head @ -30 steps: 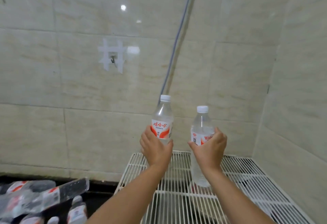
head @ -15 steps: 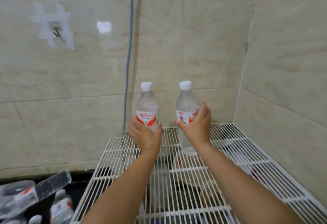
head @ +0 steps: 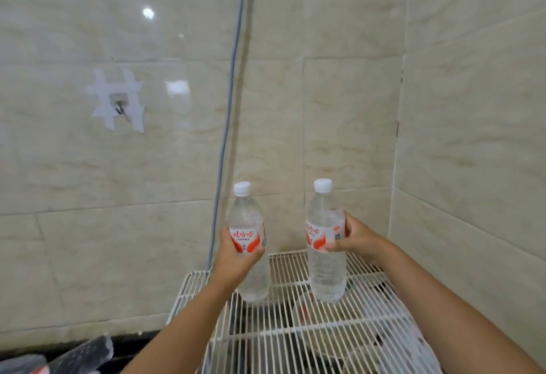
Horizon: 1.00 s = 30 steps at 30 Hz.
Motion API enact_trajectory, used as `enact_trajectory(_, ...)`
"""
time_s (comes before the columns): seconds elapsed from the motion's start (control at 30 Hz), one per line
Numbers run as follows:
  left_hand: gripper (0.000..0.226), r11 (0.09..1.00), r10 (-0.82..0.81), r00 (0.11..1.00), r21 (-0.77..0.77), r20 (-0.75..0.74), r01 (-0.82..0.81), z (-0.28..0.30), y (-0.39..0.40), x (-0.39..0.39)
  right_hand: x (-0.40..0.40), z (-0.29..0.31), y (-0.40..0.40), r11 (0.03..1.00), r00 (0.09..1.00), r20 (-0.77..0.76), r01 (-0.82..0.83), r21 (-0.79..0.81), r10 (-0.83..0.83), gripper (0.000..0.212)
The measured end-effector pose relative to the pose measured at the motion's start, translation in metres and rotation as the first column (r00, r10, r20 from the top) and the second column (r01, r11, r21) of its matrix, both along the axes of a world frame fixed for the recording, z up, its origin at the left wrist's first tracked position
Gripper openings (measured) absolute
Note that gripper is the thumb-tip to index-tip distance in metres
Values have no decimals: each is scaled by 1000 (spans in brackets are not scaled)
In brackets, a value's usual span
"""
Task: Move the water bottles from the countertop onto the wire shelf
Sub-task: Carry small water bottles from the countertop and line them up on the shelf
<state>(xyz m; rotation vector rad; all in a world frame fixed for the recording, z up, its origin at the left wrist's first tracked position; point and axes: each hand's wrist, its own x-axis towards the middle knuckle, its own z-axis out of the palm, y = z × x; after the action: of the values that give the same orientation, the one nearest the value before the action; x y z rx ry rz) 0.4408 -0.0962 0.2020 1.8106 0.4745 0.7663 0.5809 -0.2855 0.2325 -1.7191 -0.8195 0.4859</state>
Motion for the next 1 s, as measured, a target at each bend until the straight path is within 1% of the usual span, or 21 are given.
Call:
enact_trajectory(0.07, 74, 1000, -24, 1000, 8, -12, 24, 2, 0, 0, -2, -1, -2, 998, 997, 35, 62, 16, -62, 104)
enact_trajectory(0.1, 78, 1000, -20, 1000, 21, -14, 21, 2, -1, 1, -7, -3, 0, 991, 989, 68, 130, 41, -133, 107)
enact_trajectory(0.13, 81, 1000, 1, 1000, 30, -16, -1, 1, -3, 1, -15, -3, 4, 970, 964, 112, 232, 74, -239, 107)
enact_trajectory(0.17, 85, 998, 41, 999, 39, -13, -40, -1, -4, 2, -24, -4, 10, 930, 915, 170, 353, 103, -366, 104)
enact_trajectory(0.2, 88, 995, 89, 996, 48, -6, -89, -3, -5, 4, -34, -6, 17, 879, 844, 246, 462, 118, -477, 102)
enact_trajectory(0.27, 91, 985, 160, 987, 71, 10, -160, -5, -6, 6, -47, -8, 31, 796, 710, 393, 596, 106, -584, 97)
enact_trajectory(0.3, 91, 979, 181, 983, 95, 15, -182, -6, -7, 6, -50, -9, 35, 779, 676, 432, 618, 107, -597, 91)
enact_trajectory(0.33, 89, 972, 201, 979, 122, 13, -201, -6, -8, 6, -49, -8, 36, 784, 682, 433, 611, 105, -589, 84)
enact_trajectory(0.37, 86, 964, 222, 975, 148, 7, -221, -6, -8, 6, -45, -6, 34, 819, 735, 386, 562, 114, -558, 79)
enact_trajectory(0.4, 83, 958, 238, 971, 162, 4, -235, -7, -8, 5, -38, -3, 29, 873, 823, 294, 472, 120, -485, 76)
enact_trajectory(0.43, 80, 955, 246, 969, 172, 3, -243, -6, -8, 5, -32, 0, 23, 928, 913, 177, 350, 128, -369, 75)
enact_trajectory(0.47, 78, 954, 246, 969, 173, 7, -243, -7, -9, 4, -25, 2, 18, 962, 966, 71, 237, 136, -248, 75)
enact_trajectory(0.5, 76, 956, 243, 970, 169, 11, -241, -7, -9, 4, -19, 4, 14, 979, 988, -9, 155, 132, -155, 74)
enact_trajectory(0.57, 73, 960, 235, 972, 152, 9, -234, -8, -10, 3, -12, 9, 13, 992, 993, -114, 52, 116, -39, 67)
enact_trajectory(0.63, 71, 964, 226, 974, 139, 14, -226, -7, -12, 2, -12, 11, 17, 991, 990, -143, 37, 131, -18, 62)
enact_trajectory(0.7, 70, 960, 244, 969, 135, 23, -245, -6, -17, 3, -19, 5, 22, 983, 990, -85, 126, 136, -115, 63)
enact_trajectory(0.73, 72, 953, 272, 962, 132, 16, -272, -6, -19, 4, -24, 1, 26, 970, 978, -4, 208, 125, -209, 67)
enact_trajectory(0.8, 84, 938, 325, 945, 134, -26, -319, -11, -24, 6, -37, -16, 37, 911, 890, 200, 392, 124, -410, 78)
enact_trajectory(0.83, 90, 935, 334, 941, 145, -51, -324, -14, -25, 7, -44, -24, 43, 878, 838, 262, 463, 121, -478, 84)
enact_trajectory(0.9, 95, 936, 332, 940, 153, -81, -317, -20, -27, 8, -55, -33, 54, 802, 753, 300, 593, 73, -585, 88)
enact_trajectory(1.0, 91, 944, 313, 949, 130, -48, -304, -23, -25, 6, -60, -35, 64, 713, 672, 301, 700, 42, -677, 78)
